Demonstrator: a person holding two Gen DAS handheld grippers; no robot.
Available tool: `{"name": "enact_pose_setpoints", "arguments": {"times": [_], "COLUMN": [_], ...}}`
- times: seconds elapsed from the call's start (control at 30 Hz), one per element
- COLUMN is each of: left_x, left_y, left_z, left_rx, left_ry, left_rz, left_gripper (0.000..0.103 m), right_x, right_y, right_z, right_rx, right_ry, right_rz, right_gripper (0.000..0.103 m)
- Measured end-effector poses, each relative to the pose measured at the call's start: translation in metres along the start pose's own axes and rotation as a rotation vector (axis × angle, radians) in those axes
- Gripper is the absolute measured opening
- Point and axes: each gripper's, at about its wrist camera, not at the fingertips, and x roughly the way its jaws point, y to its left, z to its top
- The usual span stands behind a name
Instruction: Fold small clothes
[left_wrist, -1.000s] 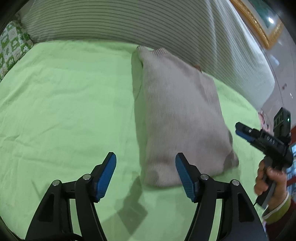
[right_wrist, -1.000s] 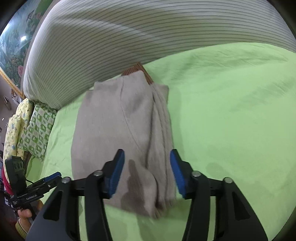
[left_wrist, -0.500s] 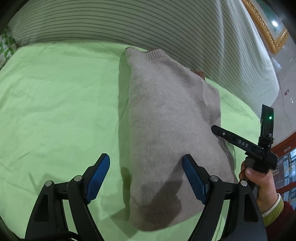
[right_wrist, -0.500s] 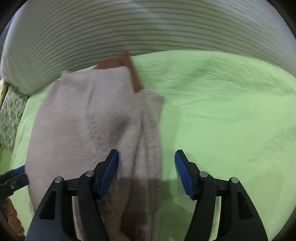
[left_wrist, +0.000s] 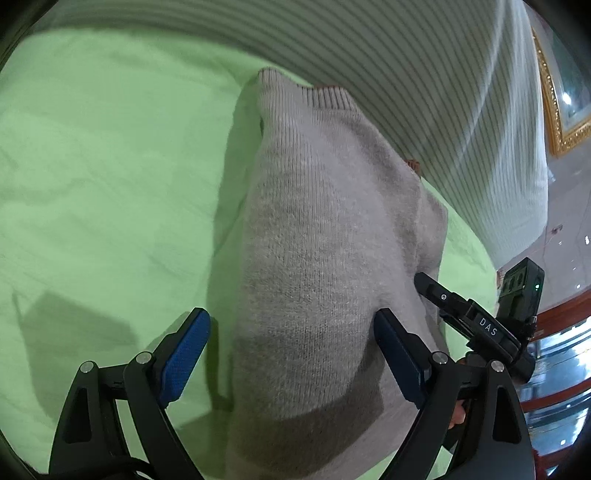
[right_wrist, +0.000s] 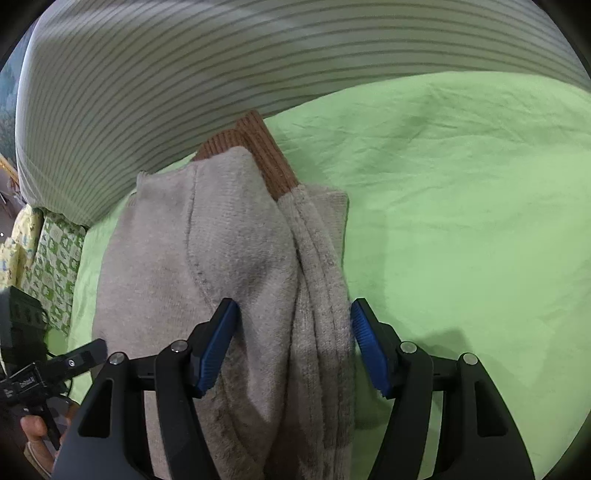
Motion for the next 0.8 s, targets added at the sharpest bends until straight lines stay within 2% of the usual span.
{"name": "enact_pose_setpoints", "arguments": {"times": [0.1,0.13,0.23,0.3,0.33,0.4,0.57,0.7,0.8], "left_x": [0.009,0.010,0.015,0.014,0.013,0.011,-0.006,-0.035,-0.070], "left_y": [0.000,-0.002,-0.008,-0.007,-0.007,-0.009,-0.013,-0.020,-0.013], "left_z": [0.000,-0.001,-0.001,-0.002,-0.002,-0.004,-0.012,-0.025,-0.036], "left_rx": [-0.015,-0.013,0.002,0.007,0.011,0.021,0.025,0.040,0.045], "left_ry": [0.013,0.015,0.011,0.007,0.002,-0.011,-0.055,-0.090,-0.120], "left_rz": [-0.034,-0.041,-0.033,-0.035,-0.037,-0.041,-0.062,-0.071,-0.066], "left_gripper": [0.086,0.081,0.078,0.076,0.073,0.068,0.053,0.051,0.051], "right_x": [0.003,0.003,0.005,0.007,0.007,0.003,-0.014,-0.030,-0.043], "right_y": [-0.003,-0.003,-0.003,-0.001,0.002,0.008,0.024,0.039,0.066], "right_z": [0.006,0.006,0.006,0.005,0.004,0.003,-0.001,-0.009,-0.022], "right_rx": [-0.002,-0.002,-0.007,0.002,0.000,-0.006,-0.005,0.015,-0.014], "right_ry": [0.005,0.006,0.011,0.023,0.022,0.017,-0.022,-0.045,-0.040], "right_rz": [0.008,0.010,0.016,0.030,0.031,0.035,0.032,0.082,0.121], "right_gripper": [0.065,0.065,0.063,0.050,0.047,0.030,0.026,0.025,0.024]}}
